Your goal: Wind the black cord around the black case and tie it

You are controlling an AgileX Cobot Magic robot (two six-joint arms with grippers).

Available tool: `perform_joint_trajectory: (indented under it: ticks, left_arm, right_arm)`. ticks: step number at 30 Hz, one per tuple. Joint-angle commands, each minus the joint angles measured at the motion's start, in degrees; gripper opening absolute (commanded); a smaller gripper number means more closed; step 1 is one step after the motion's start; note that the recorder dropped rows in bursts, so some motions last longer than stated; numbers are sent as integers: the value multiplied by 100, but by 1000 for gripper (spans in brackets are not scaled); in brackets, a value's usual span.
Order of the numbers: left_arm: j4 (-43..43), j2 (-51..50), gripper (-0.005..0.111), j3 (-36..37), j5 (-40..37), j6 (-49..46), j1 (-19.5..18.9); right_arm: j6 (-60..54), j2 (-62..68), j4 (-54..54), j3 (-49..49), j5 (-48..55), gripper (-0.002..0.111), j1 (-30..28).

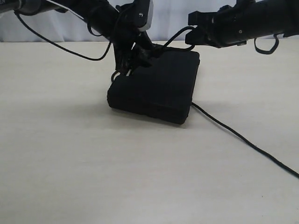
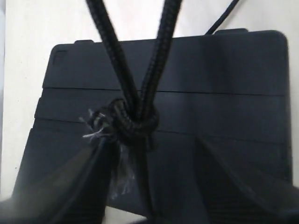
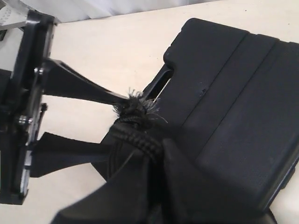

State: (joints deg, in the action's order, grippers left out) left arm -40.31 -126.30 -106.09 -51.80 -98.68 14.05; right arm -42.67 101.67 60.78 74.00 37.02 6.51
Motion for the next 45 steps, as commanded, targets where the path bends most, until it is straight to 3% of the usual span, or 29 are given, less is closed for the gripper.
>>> perform_joint_trajectory:
  ticks: [1, 6, 10, 12, 13, 16, 19, 25, 30, 37, 40, 43, 45]
  left_arm:
    - [-839, -154, 52, 24, 401, -360, 10]
    - [-1291, -253, 48, 24, 401, -627, 36]
    - [-1288, -298, 18, 24, 374, -627, 101]
    - [-1288, -298, 2, 24, 374, -627, 101]
    - [-1256, -298, 0, 24, 374, -627, 101]
    - [-1225, -298, 0, 24, 306, -595, 101]
    - [-1263, -298, 0, 24, 113, -595, 101]
    - [-1282, -298, 0, 24, 131, -605, 87]
    - [-1287, -298, 0, 24, 131, -605, 63]
    - [-1135, -298, 0, 24, -56, -630, 52]
    - [-747, -298, 0, 24, -56, -643, 52]
    - [-358, -298, 0, 24, -56, -643, 52]
    - [-238, -298, 0, 24, -69, -643, 52]
  right_arm:
    - [-63, -51, -21, -23, -6, 4, -33]
    - [-51, -51, -21, -23, -46, 4, -33]
    - [132, -51, -21, -23, -46, 11, -33]
    - [327, -51, -142, -23, -46, 21, -33]
    - [435, -51, -252, -23, -46, 27, -44]
    - [1095, -156, -1287, -3, -156, 50, -51]
    - [2073, -394, -3012, -3, -106, 58, -100]
    - [2990, -927, -5846, -3, 1274, 58, -119]
    - [2411, -955, -6607, -148, 2610, 57, -119]
    - [922, -955, -6724, -1464, 1430, 43, -20]
    - [1507, -914, -7190, -1915, 840, 43, -35]
    - [2410, -714, -7960, -1998, 923, 43, -35]
    - [2414, -526, -7899, -1998, 1092, 43, -35]
